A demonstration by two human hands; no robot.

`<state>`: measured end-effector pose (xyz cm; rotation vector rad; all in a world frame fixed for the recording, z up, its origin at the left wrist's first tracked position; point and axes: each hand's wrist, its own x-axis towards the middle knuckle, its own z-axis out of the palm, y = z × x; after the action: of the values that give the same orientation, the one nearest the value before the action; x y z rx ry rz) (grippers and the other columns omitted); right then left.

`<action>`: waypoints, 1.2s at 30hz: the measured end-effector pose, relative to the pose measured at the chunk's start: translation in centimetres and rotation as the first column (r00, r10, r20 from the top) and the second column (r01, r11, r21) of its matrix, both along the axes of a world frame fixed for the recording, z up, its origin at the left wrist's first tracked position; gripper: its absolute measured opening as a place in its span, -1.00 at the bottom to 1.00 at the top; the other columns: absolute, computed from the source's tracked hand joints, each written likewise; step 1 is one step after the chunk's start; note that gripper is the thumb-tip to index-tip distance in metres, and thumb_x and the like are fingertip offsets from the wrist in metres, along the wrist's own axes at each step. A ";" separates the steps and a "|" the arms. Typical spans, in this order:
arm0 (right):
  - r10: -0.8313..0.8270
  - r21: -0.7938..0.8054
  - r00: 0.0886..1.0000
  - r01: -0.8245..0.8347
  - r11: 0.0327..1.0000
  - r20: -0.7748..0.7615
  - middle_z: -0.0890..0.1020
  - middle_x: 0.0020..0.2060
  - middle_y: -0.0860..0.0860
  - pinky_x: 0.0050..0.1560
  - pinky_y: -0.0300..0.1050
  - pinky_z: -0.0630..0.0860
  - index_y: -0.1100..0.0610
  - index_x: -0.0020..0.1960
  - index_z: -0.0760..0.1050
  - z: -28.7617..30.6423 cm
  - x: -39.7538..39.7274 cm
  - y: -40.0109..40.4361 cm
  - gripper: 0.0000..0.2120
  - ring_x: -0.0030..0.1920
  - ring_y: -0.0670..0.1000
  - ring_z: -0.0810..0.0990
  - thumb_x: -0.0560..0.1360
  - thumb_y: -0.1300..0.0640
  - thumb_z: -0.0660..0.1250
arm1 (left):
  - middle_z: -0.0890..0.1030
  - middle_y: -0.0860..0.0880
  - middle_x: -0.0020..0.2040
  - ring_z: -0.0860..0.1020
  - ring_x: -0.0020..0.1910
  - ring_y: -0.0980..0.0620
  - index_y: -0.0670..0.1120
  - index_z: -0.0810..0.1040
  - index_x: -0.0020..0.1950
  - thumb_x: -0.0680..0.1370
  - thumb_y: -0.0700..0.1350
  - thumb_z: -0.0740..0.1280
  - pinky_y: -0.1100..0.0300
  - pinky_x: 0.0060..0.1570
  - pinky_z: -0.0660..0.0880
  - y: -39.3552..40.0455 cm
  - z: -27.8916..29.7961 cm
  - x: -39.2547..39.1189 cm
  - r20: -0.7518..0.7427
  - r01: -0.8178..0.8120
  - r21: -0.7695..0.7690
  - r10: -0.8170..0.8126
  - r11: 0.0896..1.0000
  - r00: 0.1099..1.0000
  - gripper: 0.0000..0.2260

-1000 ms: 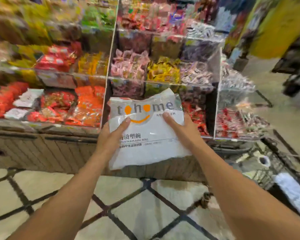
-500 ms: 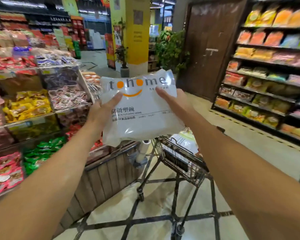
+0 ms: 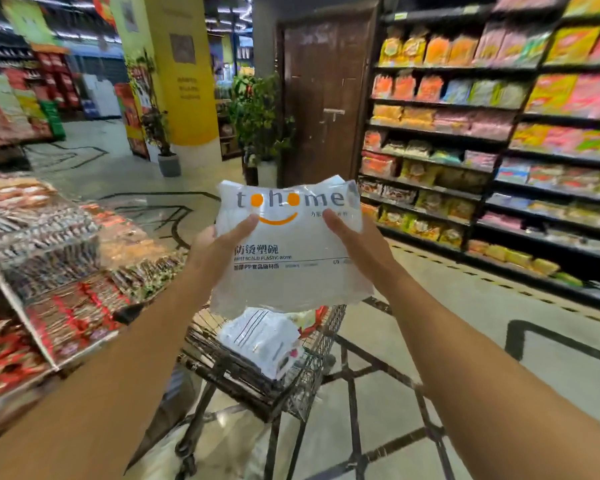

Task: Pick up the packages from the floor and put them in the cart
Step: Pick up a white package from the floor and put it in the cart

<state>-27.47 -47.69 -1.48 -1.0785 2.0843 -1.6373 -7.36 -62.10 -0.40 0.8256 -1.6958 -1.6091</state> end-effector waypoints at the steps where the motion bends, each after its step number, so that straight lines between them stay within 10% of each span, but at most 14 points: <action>1: 0.000 -0.006 1.000 0.000 1.000 0.004 0.75 0.01 -0.18 0.22 0.22 0.61 -0.48 0.03 0.58 -0.2 -1.4 0.4 -0.78 0.04 -0.01 0.74 0.45 -0.49 0.34 | 0.77 -0.10 -0.07 0.76 -0.11 -0.10 -0.07 0.64 0.19 0.47 0.19 0.51 0.00 -0.09 0.68 -0.2 -0.3 -1.8 0.009 0.013 -0.003 -0.013 1.000 1.000 -0.56; 4: -0.030 0.002 0.999 0.030 1.000 0.027 0.73 -0.03 -0.20 0.20 0.13 0.61 -0.57 -0.10 0.55 -1.3 -6.3 0.5 -0.98 0.02 -0.05 0.72 0.49 -0.42 0.35 | 0.77 -0.07 -0.11 0.76 -0.15 -0.06 -0.06 0.65 0.14 0.49 0.18 0.48 0.09 -0.19 0.65 -0.5 -1.3 -6.8 0.026 0.016 -0.012 -0.016 1.000 1.000 -0.63; 13: -0.121 0.068 0.987 0.114 0.991 0.103 0.74 0.09 -0.12 0.22 0.19 0.62 -0.22 0.30 0.57 -6.4 -20.6 -6.6 -0.19 0.10 0.04 0.73 0.20 -0.65 0.38 | 0.77 -0.12 -0.05 0.75 -0.09 -0.13 -0.07 0.63 0.15 0.45 0.22 0.52 -0.05 -0.02 0.66 -7.5 -6.4 -21.4 0.035 0.015 0.068 -0.018 0.998 0.999 -0.55; 21: -0.066 0.172 0.989 0.043 0.984 0.130 0.73 0.08 -0.12 0.20 0.09 0.63 -0.15 0.26 0.57 -9.1 -30.8 -16.9 -0.27 0.10 0.00 0.72 0.26 -0.58 0.42 | 0.76 -0.08 -0.06 0.74 -0.17 -0.03 -0.11 0.60 0.23 0.38 0.30 0.53 0.11 -0.20 0.64 -17.4 -12.4 -31.6 0.055 -0.075 0.141 0.068 0.987 0.996 -0.38; 25: 0.031 0.186 0.985 -0.064 0.981 0.172 0.71 -0.20 -0.16 -0.20 -0.33 0.59 -0.11 -0.03 0.58 -10.9 -33.4 -21.8 -0.84 -0.16 -0.20 0.73 0.56 -0.18 0.45 | 0.76 -0.05 0.00 0.75 -0.10 -0.04 0.00 0.58 0.26 0.32 0.32 0.55 0.06 -0.11 0.66 -21.2 -14.6 -33.3 0.079 -0.143 0.179 0.130 0.973 0.988 -0.37; 31: 0.201 0.308 0.915 -0.315 0.897 0.350 0.77 -0.01 -0.06 0.16 0.19 0.65 -0.16 0.17 0.62 -20.0 -33.7 -31.3 -0.49 -0.01 0.02 0.76 0.39 -0.47 0.43 | 0.77 -0.03 0.03 0.74 0.01 -0.09 0.05 0.64 0.23 0.30 0.32 0.57 -0.12 0.15 0.62 -25.8 -22.4 -31.3 0.169 -0.360 0.292 0.322 0.886 0.931 -0.40; 36: 0.289 0.447 0.860 -0.473 0.759 0.420 0.61 0.28 -0.08 0.37 0.16 0.50 -0.09 0.45 0.39 -28.5 -31.1 -36.9 -0.17 0.29 0.08 0.60 0.33 -0.52 0.42 | 0.67 -0.16 0.22 0.68 0.15 -0.15 -0.11 0.60 0.30 0.11 0.46 0.60 -0.18 0.23 0.59 -27.1 -33.8 -26.9 0.412 -0.658 0.384 0.518 0.648 0.750 -0.05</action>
<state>-58.54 -84.63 -29.98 -0.8853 1.7750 -0.8688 -34.26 -89.22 -34.24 1.7362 -0.9445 -1.5010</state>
